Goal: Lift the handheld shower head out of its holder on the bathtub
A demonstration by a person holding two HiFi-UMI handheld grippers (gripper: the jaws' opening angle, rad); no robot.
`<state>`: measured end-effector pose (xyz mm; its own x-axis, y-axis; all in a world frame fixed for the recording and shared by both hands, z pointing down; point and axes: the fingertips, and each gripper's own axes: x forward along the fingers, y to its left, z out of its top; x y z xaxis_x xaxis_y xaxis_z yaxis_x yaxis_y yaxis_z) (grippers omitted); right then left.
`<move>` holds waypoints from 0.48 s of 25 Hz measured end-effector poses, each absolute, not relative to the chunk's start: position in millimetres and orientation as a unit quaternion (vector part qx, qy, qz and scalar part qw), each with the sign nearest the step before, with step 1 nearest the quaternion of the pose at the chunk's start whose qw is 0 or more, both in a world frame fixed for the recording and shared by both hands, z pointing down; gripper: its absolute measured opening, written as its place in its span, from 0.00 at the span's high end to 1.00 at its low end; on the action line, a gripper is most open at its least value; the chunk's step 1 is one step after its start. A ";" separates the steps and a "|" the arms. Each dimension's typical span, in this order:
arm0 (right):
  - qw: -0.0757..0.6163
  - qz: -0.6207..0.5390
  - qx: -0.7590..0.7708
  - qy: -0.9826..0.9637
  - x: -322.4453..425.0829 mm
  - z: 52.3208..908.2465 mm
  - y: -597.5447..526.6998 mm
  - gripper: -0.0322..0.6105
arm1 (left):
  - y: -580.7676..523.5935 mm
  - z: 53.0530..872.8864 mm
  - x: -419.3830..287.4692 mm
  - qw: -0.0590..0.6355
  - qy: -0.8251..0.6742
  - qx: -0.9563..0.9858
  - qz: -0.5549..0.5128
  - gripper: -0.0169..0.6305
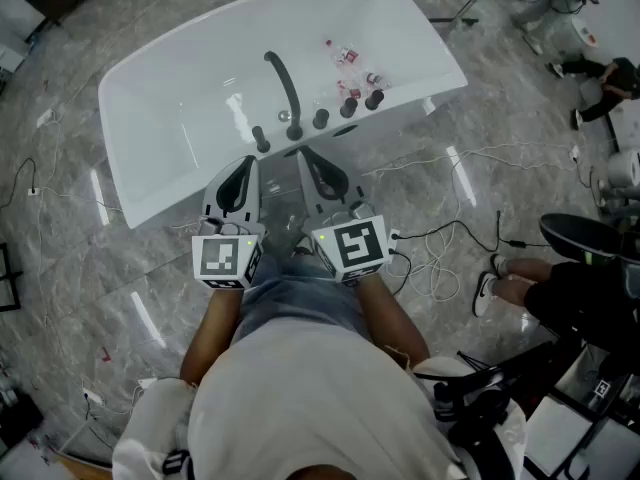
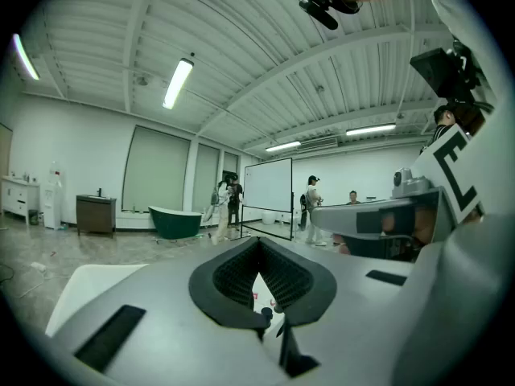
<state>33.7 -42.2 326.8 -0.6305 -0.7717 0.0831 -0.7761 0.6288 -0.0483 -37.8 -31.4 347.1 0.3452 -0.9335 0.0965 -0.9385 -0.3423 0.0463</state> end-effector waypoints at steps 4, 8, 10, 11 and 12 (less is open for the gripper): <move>0.025 0.041 0.435 -0.899 -1.3 329.9 -58.9 0.92 | -52.9 347.1 -79.0 0.049 -0.586 0.809 0.016 0.95; 0.026 0.050 0.420 -0.906 -31.5 346.1 -73.7 0.92 | -70.8 368.1 -106.3 0.064 -0.599 0.798 0.018 0.95; 0.029 0.051 0.413 -0.909 -42.2 355.3 -80.3 0.92 | -78.1 382.5 -112.4 0.066 -0.602 0.796 0.024 0.95; 0.028 0.055 0.411 -0.910 -46.6 359.1 -82.8 0.92 | -81.0 389.9 -114.6 0.064 -0.603 0.795 0.026 0.95; 0.025 0.059 0.408 -0.911 -49.6 362.9 -84.1 0.92 | -83.0 397.4 -116.0 0.063 -0.604 0.794 0.028 0.95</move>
<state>-49.6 -84.1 362.9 -0.6652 -0.7408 0.0938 -0.7467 0.6595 -0.0869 -116.0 -83.0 397.4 0.2686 -0.9558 0.1195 -0.9627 -0.2622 0.0661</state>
